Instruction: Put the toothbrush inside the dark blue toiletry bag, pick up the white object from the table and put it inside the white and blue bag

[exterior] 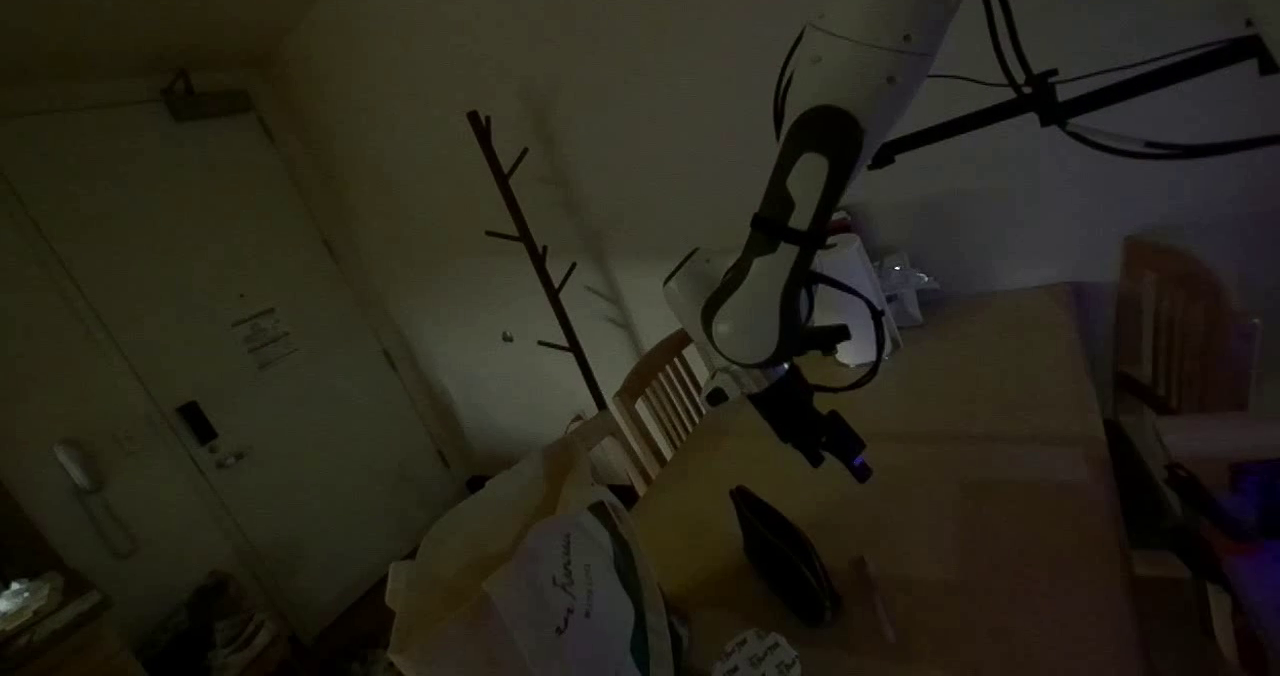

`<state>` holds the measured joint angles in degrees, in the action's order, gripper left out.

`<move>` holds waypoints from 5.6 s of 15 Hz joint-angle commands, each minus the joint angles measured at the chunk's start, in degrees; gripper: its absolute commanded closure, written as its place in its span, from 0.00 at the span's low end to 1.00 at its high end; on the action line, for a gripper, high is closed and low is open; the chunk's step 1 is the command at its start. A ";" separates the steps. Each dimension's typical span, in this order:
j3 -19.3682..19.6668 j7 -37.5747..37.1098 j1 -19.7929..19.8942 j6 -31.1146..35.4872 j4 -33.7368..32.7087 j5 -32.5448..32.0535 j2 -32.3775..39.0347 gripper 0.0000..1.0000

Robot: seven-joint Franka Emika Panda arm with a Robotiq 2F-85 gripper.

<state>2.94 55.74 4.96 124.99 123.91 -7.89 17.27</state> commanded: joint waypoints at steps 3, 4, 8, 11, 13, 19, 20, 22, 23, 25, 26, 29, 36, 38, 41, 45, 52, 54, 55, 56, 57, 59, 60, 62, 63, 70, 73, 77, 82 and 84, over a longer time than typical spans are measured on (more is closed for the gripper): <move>-2.50 13.88 1.17 1.78 -0.88 -2.49 2.38 0.00; -2.57 16.14 1.15 2.35 -0.68 -3.27 2.74 0.00; -3.19 27.84 2.10 2.41 -0.38 -3.39 4.91 0.00; -3.36 36.55 2.87 4.52 -0.84 -3.70 7.08 0.00; -2.62 33.28 1.67 2.83 -0.51 -2.56 6.37 0.00; -1.92 30.49 -0.51 10.68 0.89 -8.57 7.35 0.00; -2.38 30.95 -0.37 12.48 1.77 -8.45 7.11 0.00; -3.45 31.92 0.10 15.57 3.67 -6.74 6.81 0.00; -4.23 32.66 0.51 16.06 4.35 -5.40 6.89 0.00; -6.34 34.55 1.71 13.42 5.27 -1.31 6.71 0.00; -6.92 33.74 1.69 9.56 5.29 0.65 6.52 0.00; -7.01 30.90 0.53 -0.28 5.79 3.89 5.23 0.00; -4.93 27.75 -0.91 4.37 6.51 -1.26 6.99 0.00; -4.71 27.26 -0.77 8.16 7.11 -2.74 7.70 0.00; -4.15 27.53 -0.77 16.18 8.20 -6.13 9.47 0.00; -4.48 29.02 0.28 17.57 7.23 -7.97 10.67 0.00; -5.23 30.45 1.64 24.81 7.23 -7.99 12.48 0.00; -6.05 30.66 2.21 27.78 7.29 -7.07 13.58 0.00; -6.52 31.04 2.63 28.72 7.29 -6.81 14.13 0.00; -7.07 31.37 3.07 28.99 7.20 -6.58 14.74 0.00; -7.88 32.00 3.74 28.31 7.01 -6.01 15.17 0.00; -9.61 32.97 5.06 25.82 7.22 -4.43 15.61 0.00; -10.38 33.15 5.62 24.62 7.45 -3.44 15.68 0.00; -10.97 33.40 6.31 23.77 7.46 -2.24 15.50 0.02; -11.12 33.51 6.56 23.31 7.20 -1.75 15.55 0.26; -10.76 34.12 6.07 19.89 5.53 -1.37 15.42 0.66; -10.38 33.85 5.64 18.04 5.19 -1.63 14.97 0.84; -9.34 32.31 4.44 14.49 4.76 -2.51 13.35 1.00; -5.77 28.96 1.06 6.17 4.37 -5.94 8.93 0.97; -4.52 28.40 -0.13 3.20 3.97 -7.85 6.98 0.97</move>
<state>-3.52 86.70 7.11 132.60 127.46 -12.68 28.24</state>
